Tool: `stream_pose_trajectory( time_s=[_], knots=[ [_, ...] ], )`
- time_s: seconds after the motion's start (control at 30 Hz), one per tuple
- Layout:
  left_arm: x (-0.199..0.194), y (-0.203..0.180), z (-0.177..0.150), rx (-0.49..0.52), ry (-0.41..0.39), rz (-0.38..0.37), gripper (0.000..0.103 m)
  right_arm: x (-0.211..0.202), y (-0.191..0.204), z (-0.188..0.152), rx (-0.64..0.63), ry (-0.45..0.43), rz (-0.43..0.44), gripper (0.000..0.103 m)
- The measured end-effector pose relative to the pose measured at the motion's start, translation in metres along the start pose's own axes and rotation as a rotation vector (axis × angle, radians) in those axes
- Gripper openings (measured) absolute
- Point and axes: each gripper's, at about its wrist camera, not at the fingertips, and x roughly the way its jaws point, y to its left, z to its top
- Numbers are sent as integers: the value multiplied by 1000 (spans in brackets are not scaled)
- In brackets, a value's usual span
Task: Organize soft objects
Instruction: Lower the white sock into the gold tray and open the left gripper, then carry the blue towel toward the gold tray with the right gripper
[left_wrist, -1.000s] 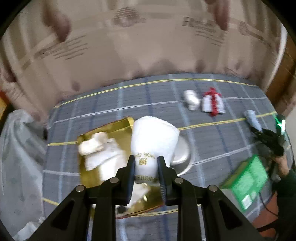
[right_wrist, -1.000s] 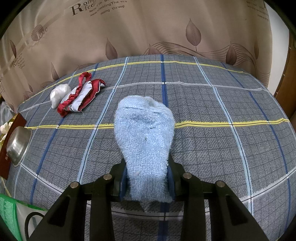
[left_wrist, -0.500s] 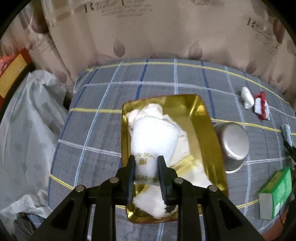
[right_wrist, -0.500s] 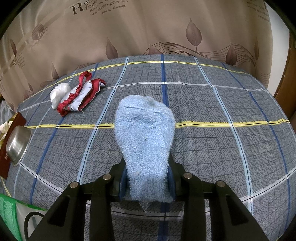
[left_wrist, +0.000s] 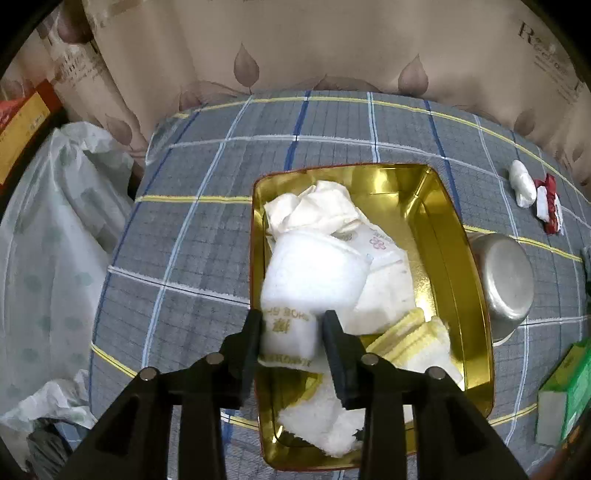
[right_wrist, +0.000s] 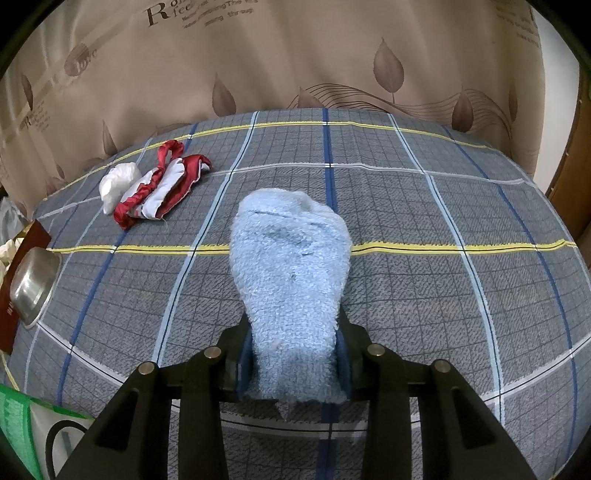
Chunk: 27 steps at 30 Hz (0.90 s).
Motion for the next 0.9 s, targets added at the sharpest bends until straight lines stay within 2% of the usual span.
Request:
stream_pose_trajectory(
  time_s=[0.47,0.9],
  knots=[
    [-33,13,0,-27,-52,-15,39,1,1,-1,-14,2,-9,37],
    [-68,-3,-32,-40,-193,24,39,1,3,-2,-17,3,-16,37]
  ],
)
